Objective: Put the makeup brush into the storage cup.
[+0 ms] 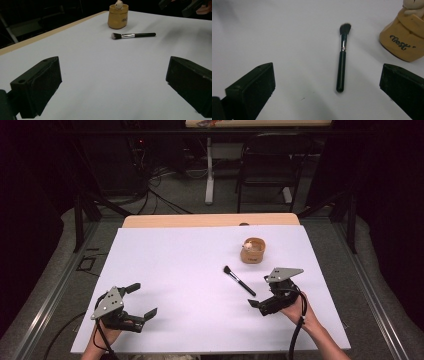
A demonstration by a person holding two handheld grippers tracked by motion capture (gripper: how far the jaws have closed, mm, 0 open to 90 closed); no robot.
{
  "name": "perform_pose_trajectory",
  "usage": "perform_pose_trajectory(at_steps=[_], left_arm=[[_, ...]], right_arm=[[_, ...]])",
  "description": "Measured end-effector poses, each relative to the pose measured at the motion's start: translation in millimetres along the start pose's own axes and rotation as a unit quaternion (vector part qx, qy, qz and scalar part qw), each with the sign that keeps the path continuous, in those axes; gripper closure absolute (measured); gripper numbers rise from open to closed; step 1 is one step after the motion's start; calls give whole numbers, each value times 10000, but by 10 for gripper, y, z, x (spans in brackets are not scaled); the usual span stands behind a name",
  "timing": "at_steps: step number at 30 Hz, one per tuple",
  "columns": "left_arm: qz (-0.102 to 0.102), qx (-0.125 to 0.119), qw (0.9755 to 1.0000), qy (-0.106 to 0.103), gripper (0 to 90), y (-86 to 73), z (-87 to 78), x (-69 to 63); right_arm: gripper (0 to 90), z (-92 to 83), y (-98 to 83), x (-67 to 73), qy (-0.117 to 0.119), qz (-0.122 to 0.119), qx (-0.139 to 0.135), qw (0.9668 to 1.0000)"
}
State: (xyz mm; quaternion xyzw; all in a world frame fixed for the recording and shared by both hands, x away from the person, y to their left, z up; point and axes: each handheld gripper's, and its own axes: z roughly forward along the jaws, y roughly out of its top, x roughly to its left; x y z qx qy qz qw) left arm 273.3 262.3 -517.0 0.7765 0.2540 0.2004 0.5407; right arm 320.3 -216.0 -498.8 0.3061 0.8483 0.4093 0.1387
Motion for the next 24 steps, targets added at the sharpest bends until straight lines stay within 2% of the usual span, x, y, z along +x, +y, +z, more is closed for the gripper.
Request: perform_pose_trajectory(at_steps=[8, 13, 16, 22, 24], left_arm=[[-9, 5, 10000, 14, 1, -2, 3, 0], [-3, -2, 10000, -18, 1, 0, 3, -2], [5, 7, 10000, -16, 0, 0, 3, -4], [10, 13, 10000, -20, 0, -1, 5, -3], [19, 20, 10000, -13, 0, -1, 6, -3]], right_arm=[[0, 137, 149, -73, 53, 33, 321, 9995], [0, 160, 221, -95, 92, 36, 375, 9992], [0, 218, 289, -107, 13, -12, 527, 9986], [0, 297, 394, -152, -100, 6, 616, 9980], [0, 329, 441, -177, -70, 20, 666, 9977]])
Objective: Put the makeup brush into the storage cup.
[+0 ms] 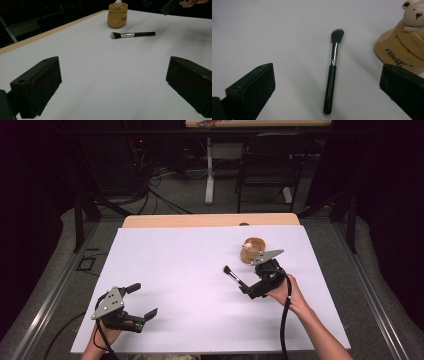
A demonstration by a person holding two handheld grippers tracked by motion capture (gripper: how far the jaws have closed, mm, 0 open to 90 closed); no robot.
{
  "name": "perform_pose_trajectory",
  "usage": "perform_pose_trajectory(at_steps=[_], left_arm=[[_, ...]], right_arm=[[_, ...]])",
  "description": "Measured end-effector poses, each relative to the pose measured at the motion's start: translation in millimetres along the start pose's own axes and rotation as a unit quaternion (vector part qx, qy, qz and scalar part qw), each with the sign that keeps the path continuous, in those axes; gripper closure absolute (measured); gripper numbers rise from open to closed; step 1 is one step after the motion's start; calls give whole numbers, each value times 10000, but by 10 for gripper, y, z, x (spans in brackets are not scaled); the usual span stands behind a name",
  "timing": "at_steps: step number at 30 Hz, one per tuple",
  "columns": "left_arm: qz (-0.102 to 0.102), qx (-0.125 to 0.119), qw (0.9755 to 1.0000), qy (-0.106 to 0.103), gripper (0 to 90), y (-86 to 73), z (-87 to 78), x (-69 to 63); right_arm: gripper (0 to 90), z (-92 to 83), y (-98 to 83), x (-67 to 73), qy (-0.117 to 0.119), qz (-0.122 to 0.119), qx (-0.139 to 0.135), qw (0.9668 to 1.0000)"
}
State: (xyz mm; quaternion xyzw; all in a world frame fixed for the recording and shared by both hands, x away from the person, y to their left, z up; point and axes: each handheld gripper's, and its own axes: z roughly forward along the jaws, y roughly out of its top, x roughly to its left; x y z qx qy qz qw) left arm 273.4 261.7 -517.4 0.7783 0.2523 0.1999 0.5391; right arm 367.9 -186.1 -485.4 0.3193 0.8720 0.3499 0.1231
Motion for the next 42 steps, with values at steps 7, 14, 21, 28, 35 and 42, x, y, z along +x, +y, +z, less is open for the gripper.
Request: perform_pose_trajectory(at_steps=[7, 14, 21, 28, 35, 42], left_arm=[[26, 12, 10000, 1, 1, 0, 2, -1], [26, 22, 10000, -6, 1, -1, 5, -5], [26, 46, 10000, 1, 0, -2, 8, -7], [14, 33, 10000, -14, 1, -4, 13, -6], [8, 44, 10000, -23, 1, -4, 15, -7], [1, 54, 10000, -10, 1, -3, 14, -8]], right_arm=[[0, 111, 140, -45, 29, 3, 210, 9998], [0, 252, 217, -80, 65, 28, 509, 9987], [0, 417, 276, -101, 98, 44, 716, 9974], [0, 516, 314, -103, 32, 68, 1008, 9949], [126, 566, 314, -117, 41, 92, 1280, 9917], [270, 588, 292, -131, -25, 265, 1130, 9932]])
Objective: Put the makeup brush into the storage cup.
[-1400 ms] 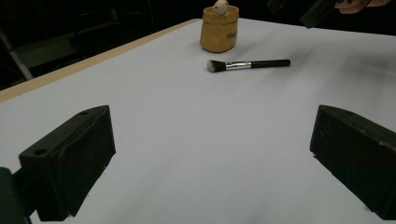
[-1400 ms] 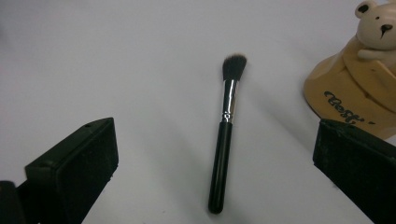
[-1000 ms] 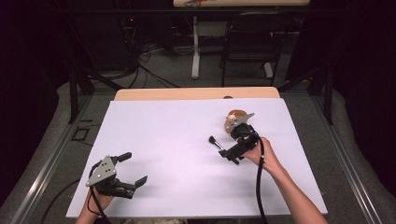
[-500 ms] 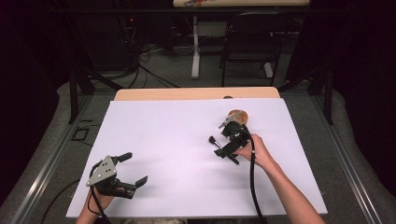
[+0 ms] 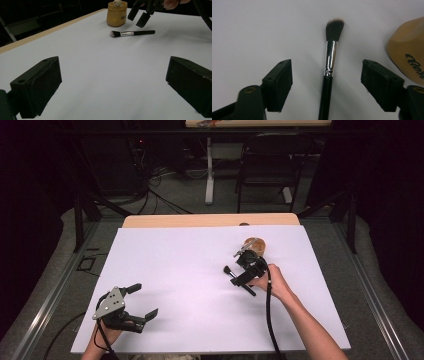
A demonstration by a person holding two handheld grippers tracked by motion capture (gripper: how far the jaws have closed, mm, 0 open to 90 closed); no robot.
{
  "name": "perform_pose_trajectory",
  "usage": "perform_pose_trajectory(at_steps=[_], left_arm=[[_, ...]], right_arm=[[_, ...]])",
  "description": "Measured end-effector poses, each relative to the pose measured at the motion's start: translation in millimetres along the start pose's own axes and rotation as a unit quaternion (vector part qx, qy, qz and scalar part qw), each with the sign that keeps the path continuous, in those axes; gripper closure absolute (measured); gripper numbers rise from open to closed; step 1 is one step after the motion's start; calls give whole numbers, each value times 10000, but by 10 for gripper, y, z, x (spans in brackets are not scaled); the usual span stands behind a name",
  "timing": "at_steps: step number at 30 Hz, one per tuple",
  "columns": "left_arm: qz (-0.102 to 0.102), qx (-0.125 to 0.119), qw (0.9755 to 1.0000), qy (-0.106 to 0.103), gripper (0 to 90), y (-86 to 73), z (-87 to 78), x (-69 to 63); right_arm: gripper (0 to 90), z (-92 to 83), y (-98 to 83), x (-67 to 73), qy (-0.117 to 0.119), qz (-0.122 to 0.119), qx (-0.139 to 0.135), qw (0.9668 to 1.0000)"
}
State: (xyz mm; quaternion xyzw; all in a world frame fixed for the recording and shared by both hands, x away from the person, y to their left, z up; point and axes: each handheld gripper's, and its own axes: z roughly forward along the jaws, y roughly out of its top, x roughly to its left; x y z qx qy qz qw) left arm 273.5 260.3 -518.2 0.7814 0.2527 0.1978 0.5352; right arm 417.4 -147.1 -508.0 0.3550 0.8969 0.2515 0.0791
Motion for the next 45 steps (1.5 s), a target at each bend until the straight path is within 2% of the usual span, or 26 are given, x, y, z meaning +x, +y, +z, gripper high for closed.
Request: perform_pose_trajectory(at_steps=[1, 3, 6, 8, 12, 13, 15, 16, 21, 22, 25, 26, 28, 31, 32, 33, 34, 35, 36, 39, 41, 42, 43, 45], left_arm=[[8, 6, 10000, 0, 1, 0, 0, 0], [13, 13, 10000, 3, 1, 0, 1, 1], [9, 20, 10000, 1, 1, 1, 0, 0], [15, 29, 10000, -3, 1, 1, 0, 2], [24, 36, 10000, -21, 1, 0, 4, 5], [23, 36, 10000, -21, 1, 0, 4, 5], [22, 39, 10000, -21, 1, 0, 4, 5], [15, 38, 10000, -19, 1, 0, 3, 4], [24, 44, 10000, -23, 1, 1, 4, 4], [30, 51, 10000, -22, 1, 1, 3, 4], [18, 61, 10000, -17, 1, 0, 6, 3], [17, 66, 10000, -19, 1, 0, 7, 3], [18, 68, 10000, -21, 1, 0, 6, 3], [16, 70, 10000, -19, 1, 0, 6, 2], [16, 71, 10000, -18, 1, 0, 7, 2], [15, 74, 10000, -21, 1, 0, 8, 2], [14, 77, 10000, -20, 2, 0, 8, 2], [15, 81, 10000, -19, 2, 0, 8, 3], [10, 82, 10000, -19, 2, -1, 8, 2], [-4, 82, 10000, -16, 2, -2, 8, 1], [-2, 81, 10000, -18, 2, -1, 8, 1], [10, 86, 10000, -18, 2, -1, 9, 2], [8, 91, 10000, -18, 2, -1, 9, 2], [7, 93, 10000, -23, 2, 0, 9, 1]], right_arm=[[307, 6, 3, 0, -28, 38, 118, 9999], [321, 17, -3, 0, 6, 49, 124, 9999], [387, 35, -4, -10, 5, 28, 241, 9997], [444, 55, -10, -8, -3, 40, 209, 9998], [489, 62, -12, -10, 6, 58, 242, 9997], [513, 62, -9, -15, -4, 61, 375, 9993], [524, 65, -9, -13, 10, 81, 426, 9991], [539, 84, -17, -12, 4, 78, 353, 9993], [605, 110, -13, -1, -28, 73, 637, 9979], [613, 125, -19, 3, -32, 82, 581, 9983], [660, 143, -18, 11, -82, 48, 696, 9975], [673, 158, -26, 15, -90, 61, 608, 9981], [700, 160, -22, 22, -105, 19, 731, 9973], [705, 162, -18, 28, -117, -17, 796, 9968], [709, 182, -27, 34, -131, 3, 667, 9977], [712, 184, -27, 39, -154, 8, 686, 9975], [715, 163, -13, 40, -162, -11, 893, 9959], [722, 190, -26, 44, -170, -18, 722, 9972], [727, 196, -28, 48, -203, -28, 728, 9971], [752, 187, -17, 49, -238, -38, 921, 9955], [764, 188, -18, 41, -248, -70, 937, 9953], [765, 190, -19, 43, -267, -66, 935, 9952], [768, 211, -30, 48, -279, -37, 793, 9965], [766, 218, -32, 54, -293, -16, 805, 9963]])
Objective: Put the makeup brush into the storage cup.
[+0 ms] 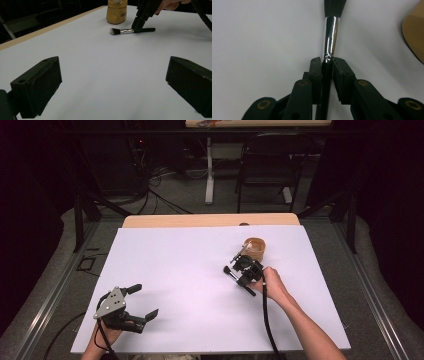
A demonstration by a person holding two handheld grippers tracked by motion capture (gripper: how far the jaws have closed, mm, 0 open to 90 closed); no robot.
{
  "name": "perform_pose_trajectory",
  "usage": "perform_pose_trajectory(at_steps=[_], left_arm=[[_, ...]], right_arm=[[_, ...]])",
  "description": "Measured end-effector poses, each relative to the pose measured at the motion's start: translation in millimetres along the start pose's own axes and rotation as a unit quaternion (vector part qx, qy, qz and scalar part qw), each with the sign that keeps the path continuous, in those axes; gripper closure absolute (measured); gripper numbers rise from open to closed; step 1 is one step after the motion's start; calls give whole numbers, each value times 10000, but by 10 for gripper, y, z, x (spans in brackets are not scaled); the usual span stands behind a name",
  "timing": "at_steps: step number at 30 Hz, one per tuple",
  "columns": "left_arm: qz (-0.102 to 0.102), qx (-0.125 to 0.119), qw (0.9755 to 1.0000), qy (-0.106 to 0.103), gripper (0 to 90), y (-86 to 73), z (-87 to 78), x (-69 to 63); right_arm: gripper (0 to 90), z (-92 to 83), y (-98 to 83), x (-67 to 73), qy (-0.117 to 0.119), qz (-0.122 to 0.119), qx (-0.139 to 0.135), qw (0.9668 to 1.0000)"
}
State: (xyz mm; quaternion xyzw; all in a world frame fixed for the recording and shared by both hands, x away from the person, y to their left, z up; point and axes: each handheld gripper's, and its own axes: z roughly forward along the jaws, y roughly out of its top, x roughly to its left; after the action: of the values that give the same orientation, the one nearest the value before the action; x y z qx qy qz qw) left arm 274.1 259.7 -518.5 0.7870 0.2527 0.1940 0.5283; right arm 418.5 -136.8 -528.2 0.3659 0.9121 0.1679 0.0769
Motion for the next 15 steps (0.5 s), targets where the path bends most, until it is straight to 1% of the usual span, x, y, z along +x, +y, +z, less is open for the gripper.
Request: perform_pose_trajectory(at_steps=[1, 2, 8, 9, 12, 15], left_arm=[[2, 6, 10000, -5, 2, 1, -2, 0], [4, 5, 10000, -7, 2, 2, -2, 0], [-1, 20, 10000, -8, 2, 1, 0, 0], [0, 21, 10000, -6, 2, 1, 0, 0], [1, 26, 10000, -5, 2, 1, 1, -1], [7, 37, 10000, -2, 2, 2, 1, -4]], right_arm=[[765, -2, 3, 0, -26, -52, 63, 10000], [764, 8, 2, 9, -46, -49, 17, 10000], [765, 27, 8, 36, -163, -85, 118, 9998], [767, 53, -3, 36, -159, -93, 17, 9998], [777, 36, 0, 31, -141, -79, 127, 9998], [781, 39, -3, 32, -141, -97, 105, 9998]])
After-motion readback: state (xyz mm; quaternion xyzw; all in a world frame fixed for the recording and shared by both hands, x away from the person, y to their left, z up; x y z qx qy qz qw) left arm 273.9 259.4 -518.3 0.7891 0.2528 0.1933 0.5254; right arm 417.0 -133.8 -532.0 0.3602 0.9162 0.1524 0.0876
